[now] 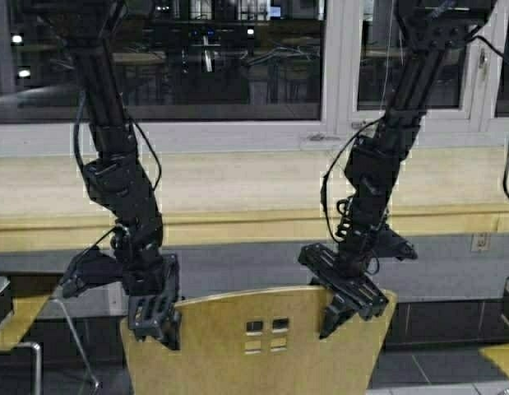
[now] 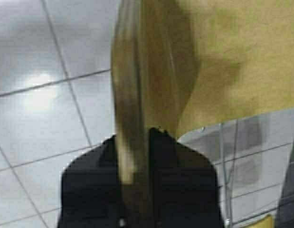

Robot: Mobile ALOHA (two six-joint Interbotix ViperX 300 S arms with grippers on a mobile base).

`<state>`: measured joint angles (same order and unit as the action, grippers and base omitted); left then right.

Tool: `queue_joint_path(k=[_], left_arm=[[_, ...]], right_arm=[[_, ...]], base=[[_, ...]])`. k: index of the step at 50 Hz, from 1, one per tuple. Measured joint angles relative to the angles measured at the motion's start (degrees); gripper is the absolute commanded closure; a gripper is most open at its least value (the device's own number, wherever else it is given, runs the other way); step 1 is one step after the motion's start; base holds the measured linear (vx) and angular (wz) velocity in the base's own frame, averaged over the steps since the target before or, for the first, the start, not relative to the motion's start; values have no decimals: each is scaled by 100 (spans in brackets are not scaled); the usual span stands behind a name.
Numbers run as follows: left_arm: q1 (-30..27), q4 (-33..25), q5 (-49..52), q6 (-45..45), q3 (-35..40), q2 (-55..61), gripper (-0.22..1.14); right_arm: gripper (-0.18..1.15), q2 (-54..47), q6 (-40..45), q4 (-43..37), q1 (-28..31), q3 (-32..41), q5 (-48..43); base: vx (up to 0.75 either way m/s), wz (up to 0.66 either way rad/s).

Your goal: Push the chairs under the table

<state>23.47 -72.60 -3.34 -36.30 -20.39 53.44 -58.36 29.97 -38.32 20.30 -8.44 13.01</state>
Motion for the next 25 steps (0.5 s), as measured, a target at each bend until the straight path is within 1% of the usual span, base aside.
queue_joint_path(k=[11,25], left_arm=[[-88,0,26,105,79,9,89],[-70,9,44,202,70,26,89]], right_arm=[[93,-9,0,0,0,44,-44],[93,18,9,0,-9,-167,-18]], base=[[28,-3],[30,8]])
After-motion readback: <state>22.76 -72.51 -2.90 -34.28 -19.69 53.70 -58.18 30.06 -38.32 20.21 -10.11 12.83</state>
